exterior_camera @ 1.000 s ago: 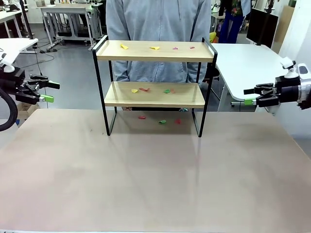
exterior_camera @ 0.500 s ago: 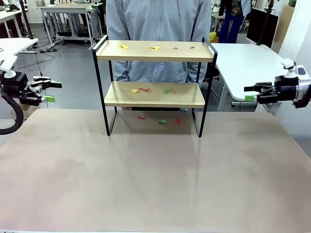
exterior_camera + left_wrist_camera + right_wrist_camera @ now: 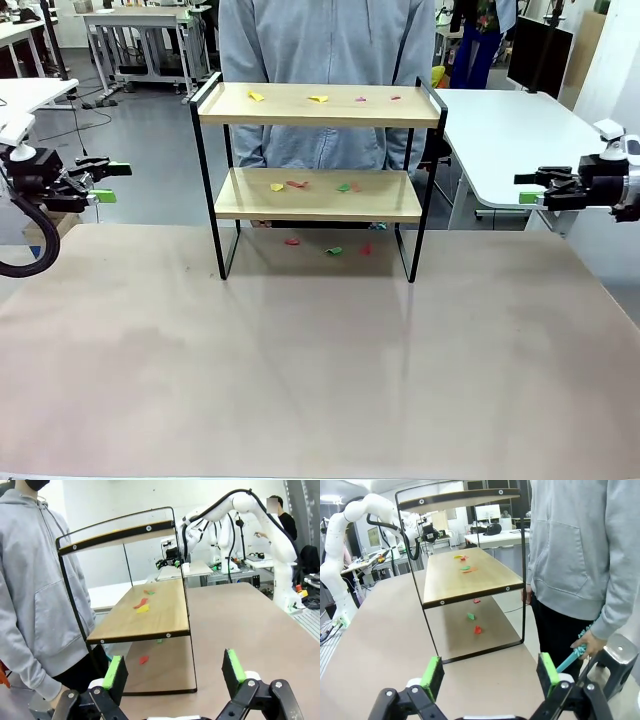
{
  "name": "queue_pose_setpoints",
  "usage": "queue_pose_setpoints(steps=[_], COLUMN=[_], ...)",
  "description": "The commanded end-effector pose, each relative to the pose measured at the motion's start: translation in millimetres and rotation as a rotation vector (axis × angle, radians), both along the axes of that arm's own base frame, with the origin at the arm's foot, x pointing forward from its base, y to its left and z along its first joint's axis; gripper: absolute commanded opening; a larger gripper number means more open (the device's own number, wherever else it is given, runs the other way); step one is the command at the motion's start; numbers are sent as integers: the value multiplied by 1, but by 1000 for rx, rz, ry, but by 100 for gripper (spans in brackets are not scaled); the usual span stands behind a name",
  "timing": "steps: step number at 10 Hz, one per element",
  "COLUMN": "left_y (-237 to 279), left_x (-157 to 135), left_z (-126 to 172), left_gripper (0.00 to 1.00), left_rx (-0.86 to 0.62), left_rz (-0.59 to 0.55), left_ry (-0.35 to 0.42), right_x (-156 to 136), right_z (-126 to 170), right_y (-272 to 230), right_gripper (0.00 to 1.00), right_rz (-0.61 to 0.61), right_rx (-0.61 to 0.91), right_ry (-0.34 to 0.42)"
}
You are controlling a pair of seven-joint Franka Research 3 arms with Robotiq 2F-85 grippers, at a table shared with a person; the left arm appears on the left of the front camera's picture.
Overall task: Clean the shelf.
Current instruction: Pick up the Duster handed by the human.
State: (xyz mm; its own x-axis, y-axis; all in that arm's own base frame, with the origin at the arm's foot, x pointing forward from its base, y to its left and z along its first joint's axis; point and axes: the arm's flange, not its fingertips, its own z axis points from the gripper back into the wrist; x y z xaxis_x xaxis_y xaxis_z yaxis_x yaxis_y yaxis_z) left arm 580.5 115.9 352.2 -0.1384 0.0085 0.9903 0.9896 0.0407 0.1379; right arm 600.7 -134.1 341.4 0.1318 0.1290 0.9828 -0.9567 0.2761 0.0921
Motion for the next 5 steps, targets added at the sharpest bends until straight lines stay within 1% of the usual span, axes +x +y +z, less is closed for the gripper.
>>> queue_pose_setpoints(steps=[1, 5], left_y=[5, 6], left_x=[6, 2], left_z=[8, 16], left_gripper=[100, 100], left_rx=[-62, -107], left_rz=[-21, -56], left_ry=[27, 25], right_x=[5, -3], right_z=[1, 16], right_y=[-5, -12], right_gripper=[100, 100], right_rz=[24, 53], right_rx=[48, 72], right_ry=[-43, -74])
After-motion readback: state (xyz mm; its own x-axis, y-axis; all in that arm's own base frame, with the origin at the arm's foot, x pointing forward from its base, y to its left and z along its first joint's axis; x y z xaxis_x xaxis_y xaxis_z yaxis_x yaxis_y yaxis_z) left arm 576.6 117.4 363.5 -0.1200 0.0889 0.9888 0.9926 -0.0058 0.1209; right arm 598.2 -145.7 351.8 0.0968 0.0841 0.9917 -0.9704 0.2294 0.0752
